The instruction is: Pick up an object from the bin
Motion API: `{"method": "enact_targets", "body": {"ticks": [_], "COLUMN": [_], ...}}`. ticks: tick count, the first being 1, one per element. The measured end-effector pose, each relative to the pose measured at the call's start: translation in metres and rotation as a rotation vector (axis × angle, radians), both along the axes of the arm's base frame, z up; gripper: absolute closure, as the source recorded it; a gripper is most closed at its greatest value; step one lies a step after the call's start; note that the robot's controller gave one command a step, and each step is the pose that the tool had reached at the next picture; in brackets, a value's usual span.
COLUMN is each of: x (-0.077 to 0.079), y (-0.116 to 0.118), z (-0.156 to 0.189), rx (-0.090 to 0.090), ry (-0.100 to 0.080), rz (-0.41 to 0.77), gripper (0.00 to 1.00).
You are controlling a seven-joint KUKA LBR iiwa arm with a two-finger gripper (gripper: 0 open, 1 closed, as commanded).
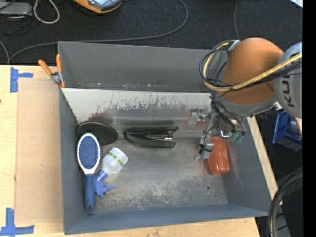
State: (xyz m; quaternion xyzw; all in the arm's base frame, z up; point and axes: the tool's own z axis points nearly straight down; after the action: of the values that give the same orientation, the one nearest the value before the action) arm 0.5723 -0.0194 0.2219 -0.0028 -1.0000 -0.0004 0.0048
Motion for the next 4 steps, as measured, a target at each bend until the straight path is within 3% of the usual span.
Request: {"method": "enact_targets", "body": {"ticks": [1,2,3,4], "x": [0.002,0.042,0.039,0.023], "y": [0.000,0.055,0.097,0.090], "z": [0.005,-0.138,-0.058,-0.123], "rx": [0.000,0.001,0.001,0.000], "ry": [-0.009,-0.009,-0.024,-0.001], "rz": [0.001,-0.033,-0.099,-0.101], "gripper": [0.00,0.00,0.00,0.00]}}
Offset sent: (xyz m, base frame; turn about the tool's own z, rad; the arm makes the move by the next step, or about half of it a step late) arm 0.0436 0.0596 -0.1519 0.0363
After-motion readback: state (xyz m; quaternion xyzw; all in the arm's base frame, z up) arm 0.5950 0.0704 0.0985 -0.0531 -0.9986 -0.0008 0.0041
